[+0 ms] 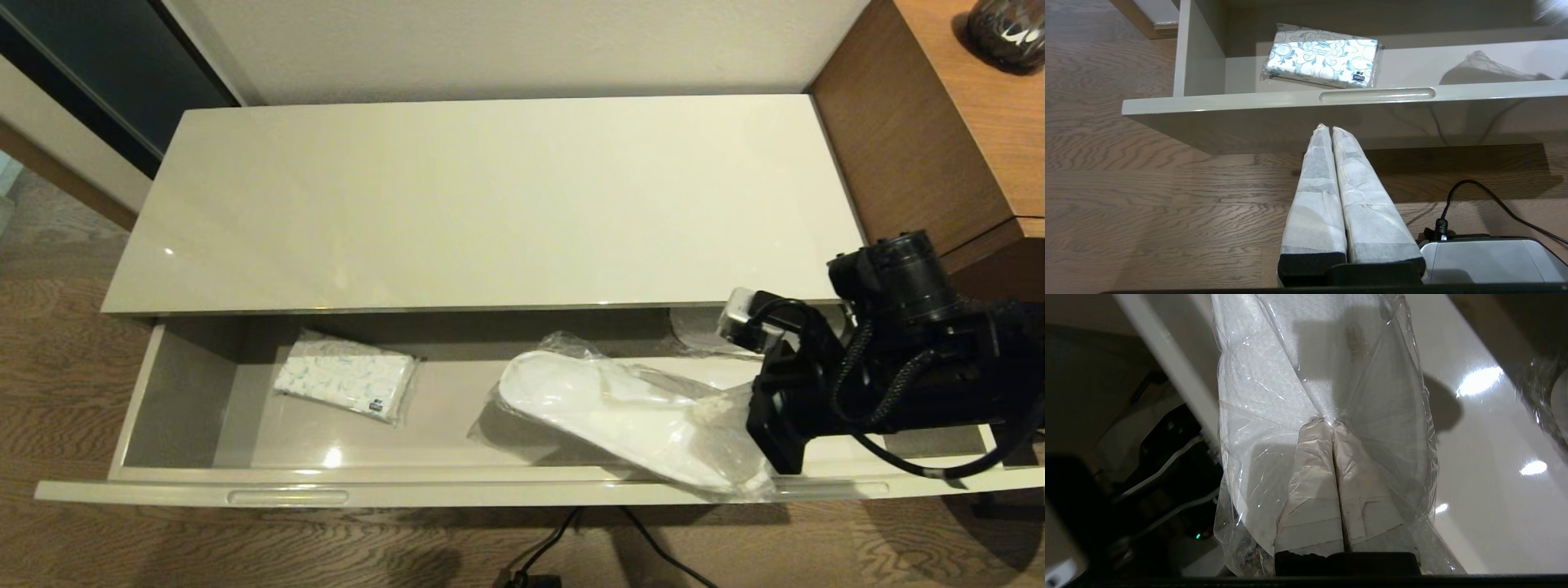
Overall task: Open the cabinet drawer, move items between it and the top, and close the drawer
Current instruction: Place the disposable slippers on the table
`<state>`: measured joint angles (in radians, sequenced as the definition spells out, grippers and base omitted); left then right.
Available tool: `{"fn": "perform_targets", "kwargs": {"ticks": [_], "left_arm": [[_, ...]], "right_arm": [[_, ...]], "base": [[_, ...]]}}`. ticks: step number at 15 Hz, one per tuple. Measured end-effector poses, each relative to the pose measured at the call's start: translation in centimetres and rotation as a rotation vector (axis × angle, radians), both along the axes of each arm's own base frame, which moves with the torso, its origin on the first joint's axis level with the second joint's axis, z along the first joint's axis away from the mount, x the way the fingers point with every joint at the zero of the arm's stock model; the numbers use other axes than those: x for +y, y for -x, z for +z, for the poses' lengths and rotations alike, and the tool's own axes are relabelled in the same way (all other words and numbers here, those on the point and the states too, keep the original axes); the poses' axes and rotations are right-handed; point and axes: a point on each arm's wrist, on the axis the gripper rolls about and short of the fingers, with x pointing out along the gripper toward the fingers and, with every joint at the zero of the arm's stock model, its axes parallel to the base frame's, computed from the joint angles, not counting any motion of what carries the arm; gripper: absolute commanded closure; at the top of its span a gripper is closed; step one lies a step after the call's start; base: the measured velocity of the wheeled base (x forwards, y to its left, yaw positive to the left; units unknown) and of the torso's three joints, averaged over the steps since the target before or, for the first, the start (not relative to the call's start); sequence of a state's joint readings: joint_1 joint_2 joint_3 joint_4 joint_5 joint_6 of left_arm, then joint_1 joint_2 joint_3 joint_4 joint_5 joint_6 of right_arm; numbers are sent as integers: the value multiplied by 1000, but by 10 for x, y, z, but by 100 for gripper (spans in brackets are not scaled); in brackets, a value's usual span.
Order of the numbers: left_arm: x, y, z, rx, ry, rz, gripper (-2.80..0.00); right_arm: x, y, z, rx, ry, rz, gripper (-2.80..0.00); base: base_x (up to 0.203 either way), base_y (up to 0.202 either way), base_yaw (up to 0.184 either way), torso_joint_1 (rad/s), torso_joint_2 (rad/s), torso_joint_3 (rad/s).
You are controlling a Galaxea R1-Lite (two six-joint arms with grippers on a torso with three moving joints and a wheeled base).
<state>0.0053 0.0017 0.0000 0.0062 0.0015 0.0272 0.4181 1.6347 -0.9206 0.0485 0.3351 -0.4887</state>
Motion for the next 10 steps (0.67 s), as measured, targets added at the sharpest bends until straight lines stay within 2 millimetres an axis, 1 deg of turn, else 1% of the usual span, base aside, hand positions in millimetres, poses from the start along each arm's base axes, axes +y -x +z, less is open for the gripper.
{"fn": "perform_targets", "kwargs": {"ticks": [2,4,6,9,10], "left_arm": [[0,0,0,0,0,0,0],[0,0,0,0,0,0,0],[0,0,0,0,0,0,0],[0,0,0,0,0,0,0],[0,0,0,0,0,0,0]], "right_arm": [[7,-16,-18,-34,-15,-4,0],[11,-25,-33,-40,-20,-4,0],[12,-29,-43,-15,-9,-4,0],[13,-30,-50,8,1,-8,0],[13,-31,-52,13,3,-7,-111]], "base": [[0,0,0,0,0,0],[0,0,0,0,0,0],[0,0,0,0,0,0],[0,0,0,0,0,0],[0,0,0,0,0,0]]}}
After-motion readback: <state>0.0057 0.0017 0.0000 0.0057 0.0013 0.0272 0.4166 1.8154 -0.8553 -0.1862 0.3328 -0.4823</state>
